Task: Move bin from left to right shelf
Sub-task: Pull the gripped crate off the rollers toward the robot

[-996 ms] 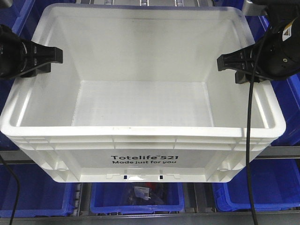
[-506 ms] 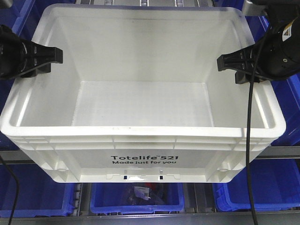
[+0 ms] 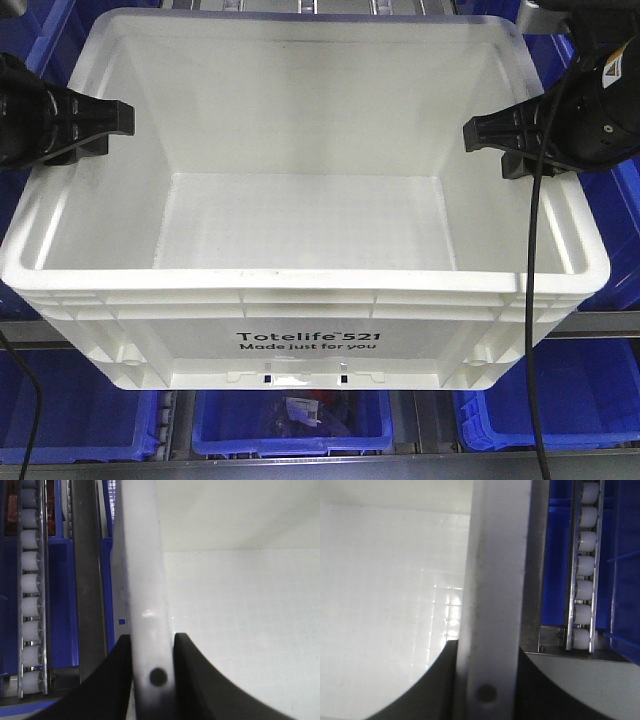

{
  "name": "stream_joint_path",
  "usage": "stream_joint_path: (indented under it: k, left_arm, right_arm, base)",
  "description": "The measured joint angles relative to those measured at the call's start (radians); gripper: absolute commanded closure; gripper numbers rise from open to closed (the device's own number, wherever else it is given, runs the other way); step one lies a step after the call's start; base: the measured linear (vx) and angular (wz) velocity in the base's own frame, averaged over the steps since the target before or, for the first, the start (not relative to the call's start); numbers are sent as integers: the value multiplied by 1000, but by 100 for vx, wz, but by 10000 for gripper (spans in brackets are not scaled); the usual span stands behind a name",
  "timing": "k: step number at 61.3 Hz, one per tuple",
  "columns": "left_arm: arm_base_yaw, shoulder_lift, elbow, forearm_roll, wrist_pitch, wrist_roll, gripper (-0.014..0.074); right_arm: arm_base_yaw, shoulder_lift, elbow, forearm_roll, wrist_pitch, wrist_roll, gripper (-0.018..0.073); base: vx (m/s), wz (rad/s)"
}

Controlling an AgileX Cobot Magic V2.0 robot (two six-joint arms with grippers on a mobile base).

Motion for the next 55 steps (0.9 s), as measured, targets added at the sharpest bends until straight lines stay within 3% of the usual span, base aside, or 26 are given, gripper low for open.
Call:
stream_joint_path:
  k: [55]
  left_arm:
    - [0,0,0,1,1,0,497]
  right_arm:
    - [0,0,2,4,1,0,536]
  base:
    - [-10,-3]
